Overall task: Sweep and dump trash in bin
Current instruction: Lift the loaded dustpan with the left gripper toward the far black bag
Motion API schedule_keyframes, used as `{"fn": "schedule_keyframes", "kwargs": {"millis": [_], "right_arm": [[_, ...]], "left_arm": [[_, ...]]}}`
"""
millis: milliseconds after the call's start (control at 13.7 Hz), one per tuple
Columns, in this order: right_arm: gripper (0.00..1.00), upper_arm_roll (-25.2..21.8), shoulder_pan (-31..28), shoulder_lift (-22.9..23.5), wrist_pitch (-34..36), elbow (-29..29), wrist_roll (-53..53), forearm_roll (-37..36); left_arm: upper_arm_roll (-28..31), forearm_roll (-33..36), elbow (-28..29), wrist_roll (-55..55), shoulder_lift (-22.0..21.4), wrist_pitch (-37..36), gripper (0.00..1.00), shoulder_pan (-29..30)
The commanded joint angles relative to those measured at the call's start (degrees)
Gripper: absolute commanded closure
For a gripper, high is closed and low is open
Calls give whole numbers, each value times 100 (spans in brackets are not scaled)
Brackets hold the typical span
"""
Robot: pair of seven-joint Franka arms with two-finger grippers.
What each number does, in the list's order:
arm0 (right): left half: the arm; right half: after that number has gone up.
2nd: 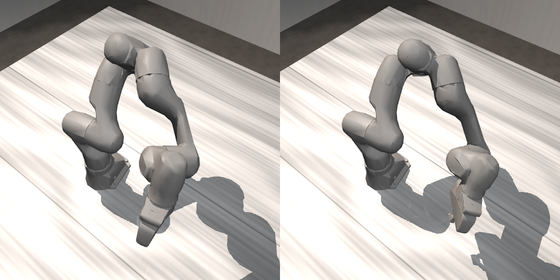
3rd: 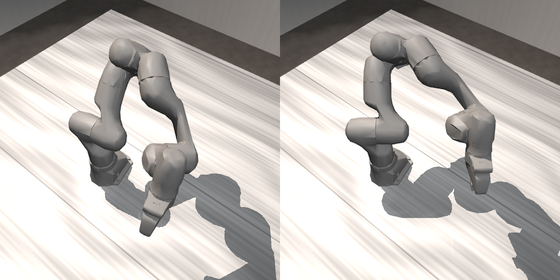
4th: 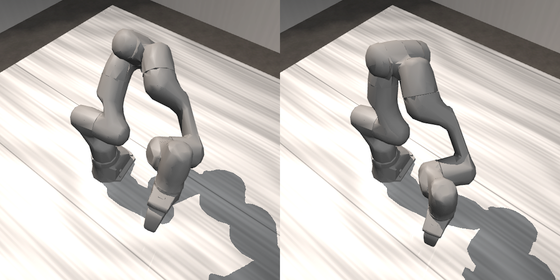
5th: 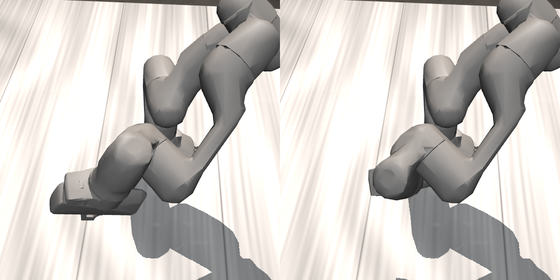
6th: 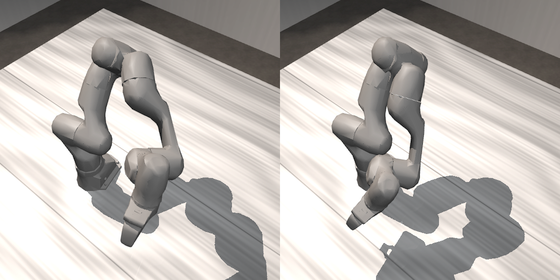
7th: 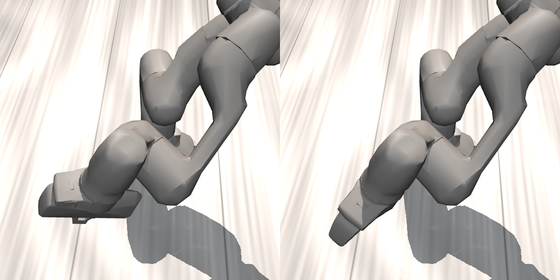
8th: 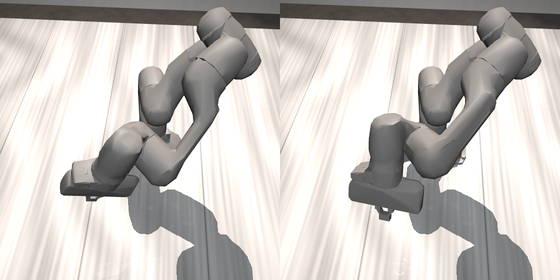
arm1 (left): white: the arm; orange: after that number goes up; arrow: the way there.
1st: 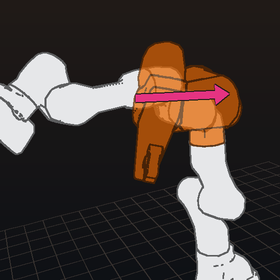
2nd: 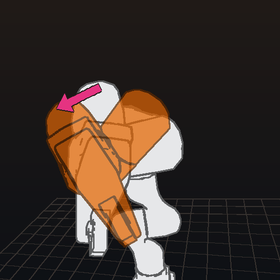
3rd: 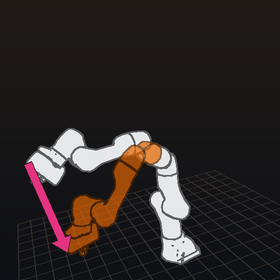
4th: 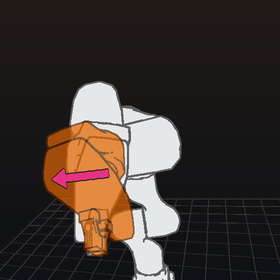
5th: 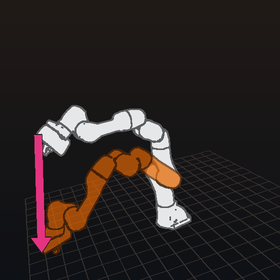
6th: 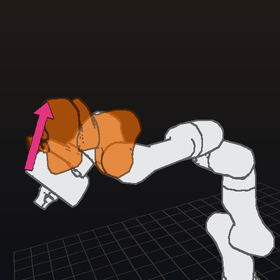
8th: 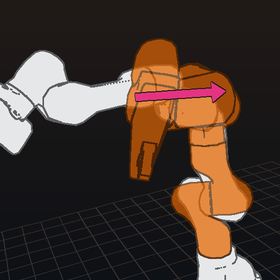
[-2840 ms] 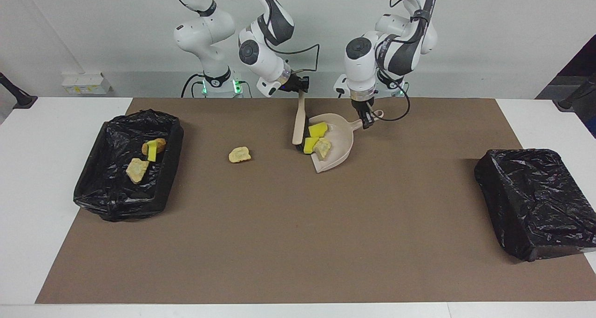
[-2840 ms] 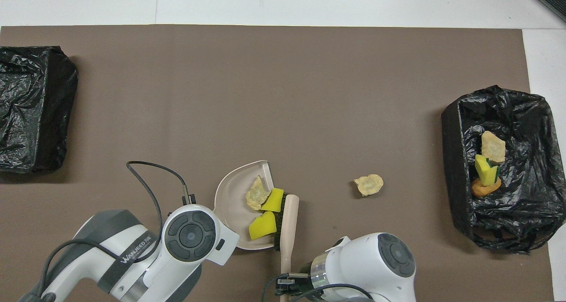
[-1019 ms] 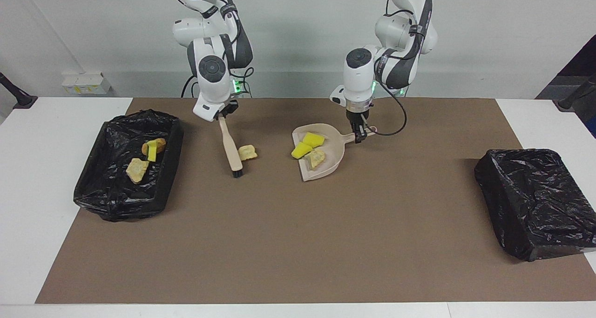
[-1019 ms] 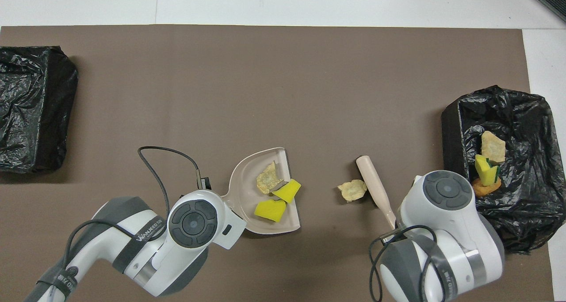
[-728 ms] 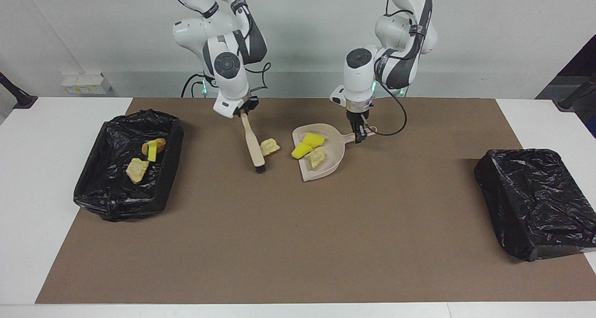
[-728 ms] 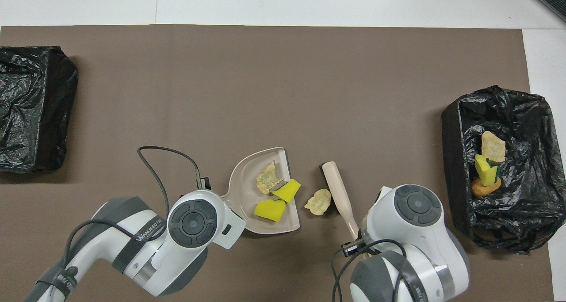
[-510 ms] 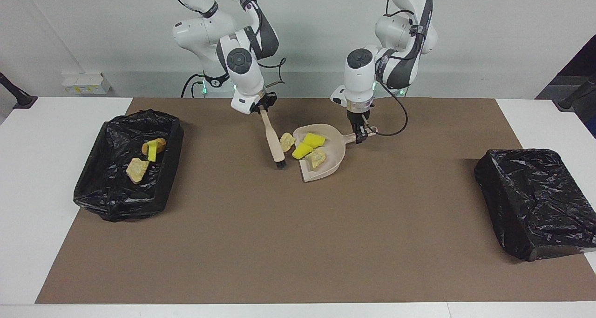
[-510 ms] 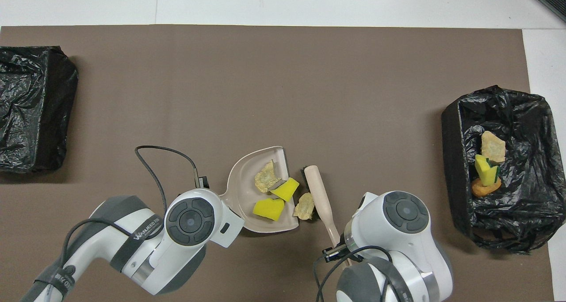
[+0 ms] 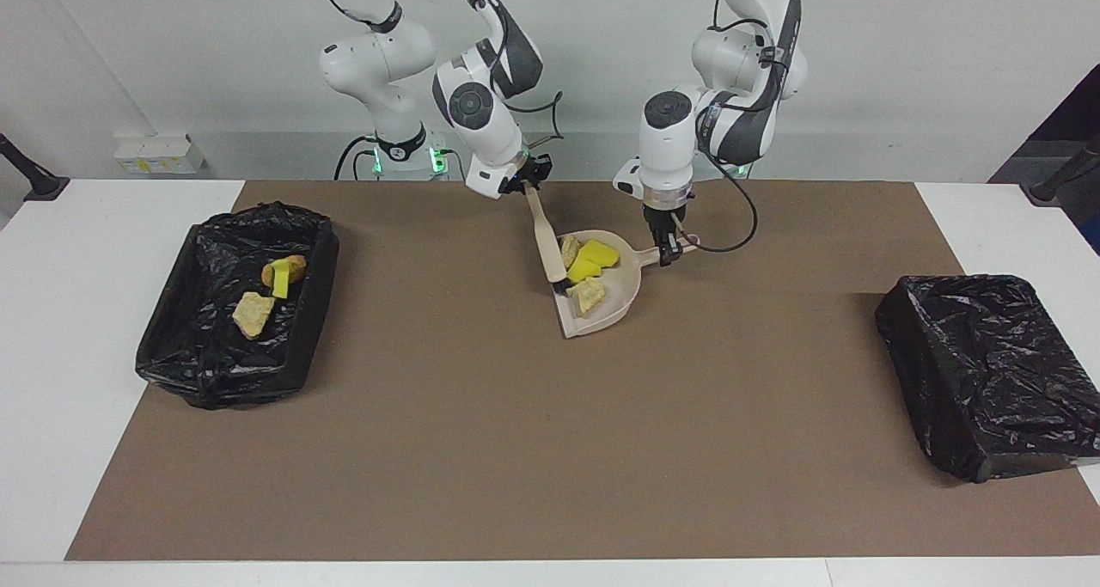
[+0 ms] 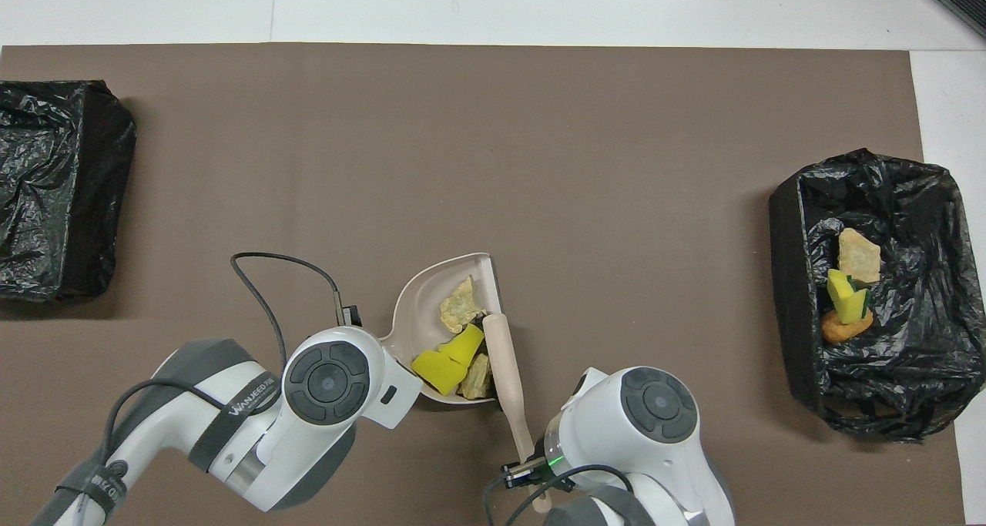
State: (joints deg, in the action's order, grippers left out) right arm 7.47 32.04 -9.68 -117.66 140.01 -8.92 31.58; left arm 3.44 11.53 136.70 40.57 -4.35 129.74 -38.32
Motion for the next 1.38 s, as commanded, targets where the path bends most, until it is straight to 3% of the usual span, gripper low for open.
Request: {"fn": "schedule_keyframes", "kwargs": {"millis": [0, 291, 510, 874, 1092, 1311], "right_arm": [[100, -9, 135, -104, -29, -8, -93, 226], [100, -9, 136, -87, 163, -271, -57, -772], [100, -26, 118, -113, 883, -719, -83, -1645], [100, -88, 31, -192, 1850, -1308, -442, -1998], [100, -88, -268, -315, 2535, -1686, -1347, -1998], [100, -79, -794, -386, 3002, -1915, -1551, -1928]], "left_arm": [[-19, -72, -55, 170, 48, 60, 100, 167], [-10, -72, -64, 897, 110, 296, 100, 255], [-19, -63, -55, 996, 110, 332, 100, 334], [-19, -63, -64, 996, 119, 403, 100, 343], [-27, -63, -73, 1014, 153, 420, 100, 474], [-28, -98, -213, 1417, 233, 552, 100, 641]]}}
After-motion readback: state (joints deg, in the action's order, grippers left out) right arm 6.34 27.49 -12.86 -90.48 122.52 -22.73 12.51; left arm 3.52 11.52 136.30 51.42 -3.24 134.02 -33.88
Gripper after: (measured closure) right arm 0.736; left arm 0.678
